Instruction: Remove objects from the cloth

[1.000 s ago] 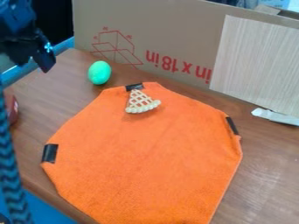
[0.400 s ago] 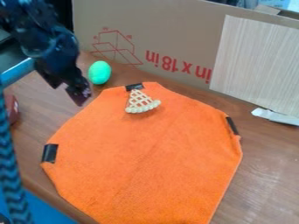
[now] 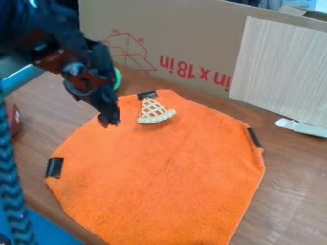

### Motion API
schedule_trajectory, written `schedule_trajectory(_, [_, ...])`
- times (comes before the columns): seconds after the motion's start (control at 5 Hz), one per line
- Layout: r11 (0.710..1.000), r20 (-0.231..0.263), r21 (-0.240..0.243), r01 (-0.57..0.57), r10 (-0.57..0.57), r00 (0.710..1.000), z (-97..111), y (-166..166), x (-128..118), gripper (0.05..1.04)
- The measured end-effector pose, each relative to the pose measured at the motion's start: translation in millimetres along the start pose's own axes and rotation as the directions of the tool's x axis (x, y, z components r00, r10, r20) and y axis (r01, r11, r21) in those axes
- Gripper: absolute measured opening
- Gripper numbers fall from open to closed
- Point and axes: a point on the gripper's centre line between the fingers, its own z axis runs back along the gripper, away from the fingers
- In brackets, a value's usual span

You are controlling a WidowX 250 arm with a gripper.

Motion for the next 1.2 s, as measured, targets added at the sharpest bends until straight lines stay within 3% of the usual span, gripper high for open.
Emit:
schedule_trajectory(0.4, [0.993, -0.055, 0.074, 0.09, -0.086, 0.995, -27.5, -24.3, -0.2, 0.999])
schedule_trajectory(1.2, [0.991, -0.099, 0.097, 0.096, -0.087, 0.991, -53.7, -47.0, 27.2, 0.999])
